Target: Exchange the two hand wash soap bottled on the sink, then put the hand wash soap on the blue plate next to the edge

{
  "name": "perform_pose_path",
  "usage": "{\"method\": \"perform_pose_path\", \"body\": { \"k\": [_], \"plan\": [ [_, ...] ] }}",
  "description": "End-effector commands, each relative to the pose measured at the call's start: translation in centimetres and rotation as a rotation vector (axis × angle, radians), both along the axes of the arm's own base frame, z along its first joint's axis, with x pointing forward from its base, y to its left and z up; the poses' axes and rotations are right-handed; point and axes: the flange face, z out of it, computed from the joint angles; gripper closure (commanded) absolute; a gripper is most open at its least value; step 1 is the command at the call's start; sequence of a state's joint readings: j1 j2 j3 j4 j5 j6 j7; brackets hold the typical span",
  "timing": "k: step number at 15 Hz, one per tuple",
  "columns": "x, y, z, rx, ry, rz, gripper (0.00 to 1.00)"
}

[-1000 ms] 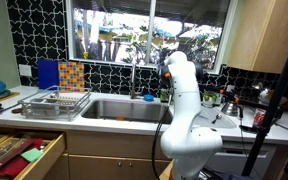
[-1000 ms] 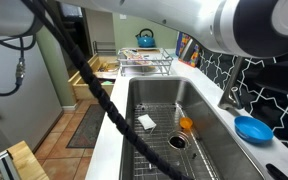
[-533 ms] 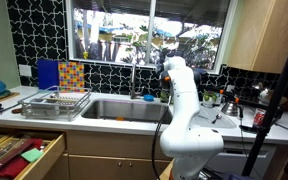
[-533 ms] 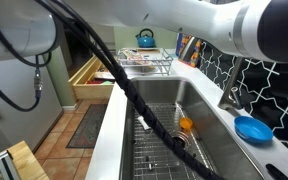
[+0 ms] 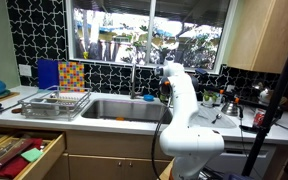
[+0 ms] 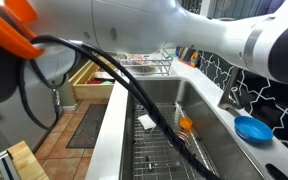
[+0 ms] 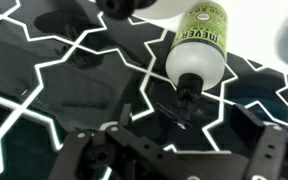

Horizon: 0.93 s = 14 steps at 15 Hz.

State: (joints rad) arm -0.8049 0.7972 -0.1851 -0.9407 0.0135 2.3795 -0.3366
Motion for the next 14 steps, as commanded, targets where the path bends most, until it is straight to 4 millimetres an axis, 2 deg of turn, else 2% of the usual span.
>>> {"method": "perform_pose_path", "body": {
  "k": [1,3,4,5,10,12,13,14],
  "plan": [
    [0.68,-1.17,-0.73,-0.004,-0.018,-0.006,0.06],
    [0.97,-1.34,-0.98,-0.008,-0.02,-0.003,0.2],
    [1.1,-1.31,-1.12,0.0,-0.013,0.002,0.37],
    [1.24,-1.31,-1.31,0.002,-0.007,0.003,0.47],
    [1.54,-1.0,-1.4,0.011,0.017,0.003,0.85],
    [1.58,-0.94,-1.07,0.011,0.014,0.003,0.99],
    [1.6,-0.93,-0.97,0.01,0.013,0.001,1.0],
    [1.62,-0.9,-0.89,0.01,0.012,-0.001,0.97]
  ]
}}
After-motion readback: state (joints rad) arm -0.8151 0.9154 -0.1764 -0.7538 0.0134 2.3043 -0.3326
